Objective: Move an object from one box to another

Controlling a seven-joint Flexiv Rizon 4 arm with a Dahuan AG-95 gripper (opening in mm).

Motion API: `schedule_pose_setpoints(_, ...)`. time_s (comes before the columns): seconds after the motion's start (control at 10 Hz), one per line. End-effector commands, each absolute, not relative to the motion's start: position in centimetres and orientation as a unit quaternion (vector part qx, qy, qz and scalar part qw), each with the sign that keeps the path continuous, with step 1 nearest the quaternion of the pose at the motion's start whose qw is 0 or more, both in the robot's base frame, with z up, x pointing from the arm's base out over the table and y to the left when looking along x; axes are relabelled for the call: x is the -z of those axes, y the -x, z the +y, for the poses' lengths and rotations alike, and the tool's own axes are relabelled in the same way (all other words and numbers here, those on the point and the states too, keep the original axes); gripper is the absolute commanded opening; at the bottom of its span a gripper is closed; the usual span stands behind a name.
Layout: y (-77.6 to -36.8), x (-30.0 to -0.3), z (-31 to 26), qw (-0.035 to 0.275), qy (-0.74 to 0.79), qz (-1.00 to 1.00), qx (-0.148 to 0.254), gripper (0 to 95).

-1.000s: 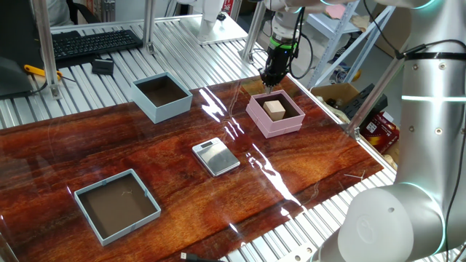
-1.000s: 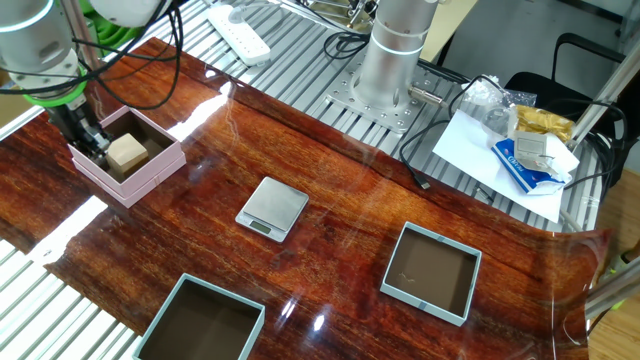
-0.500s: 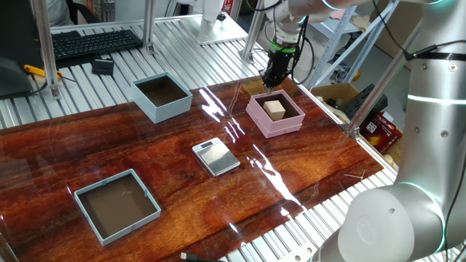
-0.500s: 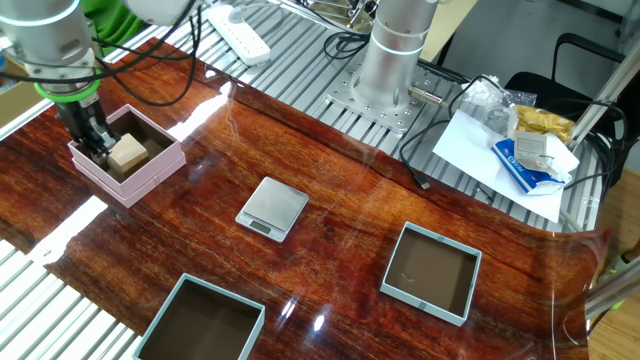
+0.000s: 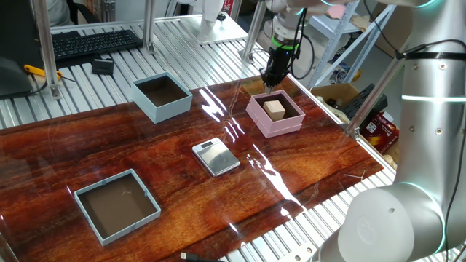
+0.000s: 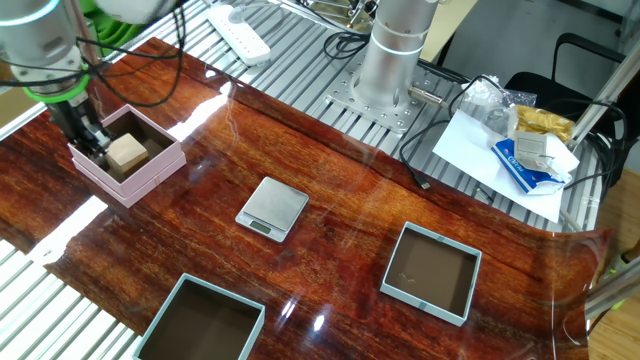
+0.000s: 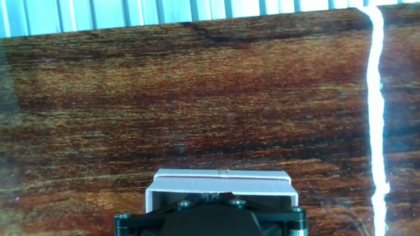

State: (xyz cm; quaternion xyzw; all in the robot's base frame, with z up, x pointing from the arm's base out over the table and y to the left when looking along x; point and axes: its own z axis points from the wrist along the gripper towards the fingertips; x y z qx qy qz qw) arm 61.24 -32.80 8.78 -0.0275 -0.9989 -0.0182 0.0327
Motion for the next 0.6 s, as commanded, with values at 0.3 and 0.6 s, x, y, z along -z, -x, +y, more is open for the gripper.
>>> schedule_pose_setpoints(0.3,-60.85,-8.77,-32.81,0.026,0.031,-0.999,0.017,0.0)
schedule_pose_setpoints(0.6,-60.40,-8.70,-33.44,0.019,0.030,-0.999,0.021,19.0)
